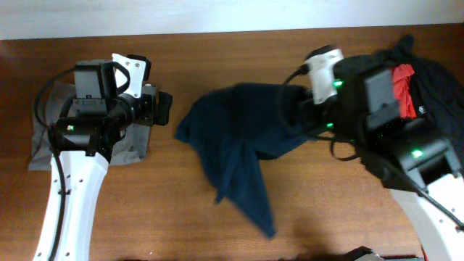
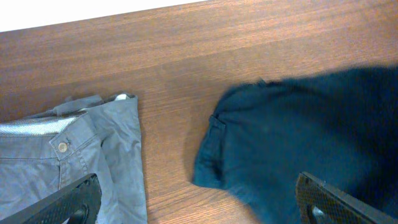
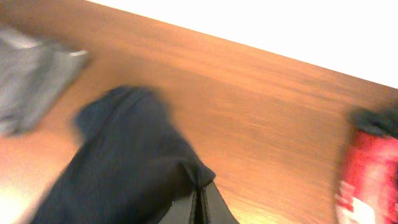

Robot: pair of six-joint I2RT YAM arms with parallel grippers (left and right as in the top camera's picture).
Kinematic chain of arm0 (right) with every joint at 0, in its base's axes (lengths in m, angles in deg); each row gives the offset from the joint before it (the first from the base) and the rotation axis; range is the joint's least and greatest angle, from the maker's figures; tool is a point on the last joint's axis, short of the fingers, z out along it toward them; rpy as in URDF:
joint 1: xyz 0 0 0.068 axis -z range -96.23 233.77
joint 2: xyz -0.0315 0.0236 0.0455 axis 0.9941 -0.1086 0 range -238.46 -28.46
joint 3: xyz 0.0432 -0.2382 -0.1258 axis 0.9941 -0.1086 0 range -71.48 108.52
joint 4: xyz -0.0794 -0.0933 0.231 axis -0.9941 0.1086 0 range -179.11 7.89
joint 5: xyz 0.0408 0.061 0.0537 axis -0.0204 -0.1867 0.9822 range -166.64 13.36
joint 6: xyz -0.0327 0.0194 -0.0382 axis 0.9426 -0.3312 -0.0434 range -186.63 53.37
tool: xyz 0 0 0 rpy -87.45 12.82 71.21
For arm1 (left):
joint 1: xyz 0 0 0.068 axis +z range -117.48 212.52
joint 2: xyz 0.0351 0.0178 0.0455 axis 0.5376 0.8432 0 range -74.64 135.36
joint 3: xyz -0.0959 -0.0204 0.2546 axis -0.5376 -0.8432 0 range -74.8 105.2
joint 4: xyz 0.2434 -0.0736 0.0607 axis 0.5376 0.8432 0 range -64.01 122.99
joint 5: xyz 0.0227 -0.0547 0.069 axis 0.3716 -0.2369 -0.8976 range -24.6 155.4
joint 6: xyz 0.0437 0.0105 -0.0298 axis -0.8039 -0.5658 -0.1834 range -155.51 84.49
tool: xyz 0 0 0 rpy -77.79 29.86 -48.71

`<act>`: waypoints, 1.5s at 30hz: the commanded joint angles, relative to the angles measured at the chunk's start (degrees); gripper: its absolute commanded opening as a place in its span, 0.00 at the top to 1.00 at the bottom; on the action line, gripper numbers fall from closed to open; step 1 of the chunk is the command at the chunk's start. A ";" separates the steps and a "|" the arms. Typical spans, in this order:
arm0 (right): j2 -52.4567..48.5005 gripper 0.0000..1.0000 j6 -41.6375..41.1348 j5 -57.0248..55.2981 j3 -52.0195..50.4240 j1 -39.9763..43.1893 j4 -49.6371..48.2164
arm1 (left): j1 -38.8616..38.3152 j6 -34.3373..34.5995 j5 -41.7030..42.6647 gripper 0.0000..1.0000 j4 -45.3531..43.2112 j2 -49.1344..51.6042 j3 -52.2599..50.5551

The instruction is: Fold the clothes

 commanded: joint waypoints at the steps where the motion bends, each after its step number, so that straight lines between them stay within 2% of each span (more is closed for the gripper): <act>1: -3.72 0.96 -1.09 -5.64 -0.74 6.71 -0.02 | -0.17 -0.59 0.66 0.01 -0.24 0.07 1.01; 7: -13.99 0.96 -1.97 -5.09 -1.46 17.64 -0.04 | -0.17 -0.57 0.66 0.01 -0.13 0.07 1.01; 8: -16.26 0.85 -2.40 -4.70 -1.46 19.32 -0.17 | -0.17 -0.57 0.66 0.01 -0.11 0.07 1.01; 9: -18.14 0.67 -2.36 -3.87 -1.46 20.57 -0.20 | -0.17 -0.57 0.66 0.01 -0.13 0.07 1.01; 10: -19.71 0.58 -2.34 -2.43 -1.46 21.59 -0.02 | -0.17 -0.57 0.66 0.01 -0.13 0.07 1.01; 17: -21.31 0.43 -1.88 14.29 -1.46 23.91 4.13 | -0.17 -0.59 0.66 0.01 0.48 0.07 1.01; 24: -21.42 0.36 -1.90 18.27 -2.14 20.79 10.03 | -0.17 -4.72 0.59 0.01 3.74 3.91 0.87; 27: -21.44 0.27 -1.90 18.18 -3.54 18.86 10.95 | -0.17 -4.90 0.68 0.01 3.93 9.14 0.87; 31: -21.44 0.27 -1.90 18.16 -6.69 17.20 10.45 | -0.22 -7.08 1.22 0.02 3.21 17.46 0.87; 33: -21.44 0.27 -1.92 18.18 -8.09 16.90 9.88 | -0.28 -10.45 5.20 0.02 2.36 22.10 0.87; 36: -21.44 0.27 -1.95 18.21 -9.57 16.85 9.22 | -0.46 -15.65 10.19 0.10 0.72 26.84 0.87; 39: -21.44 0.27 -1.92 18.18 -10.51 16.85 8.94 | -0.55 -15.85 10.32 0.31 -2.58 29.81 0.90; 41: -21.44 0.26 -1.92 18.18 -10.58 16.85 8.90 | -0.68 -16.37 11.82 0.34 -4.13 30.99 0.90; 45: -21.42 0.26 -1.95 18.21 -10.58 16.85 8.76 | -1.46 -17.79 15.06 0.34 -3.32 33.05 0.87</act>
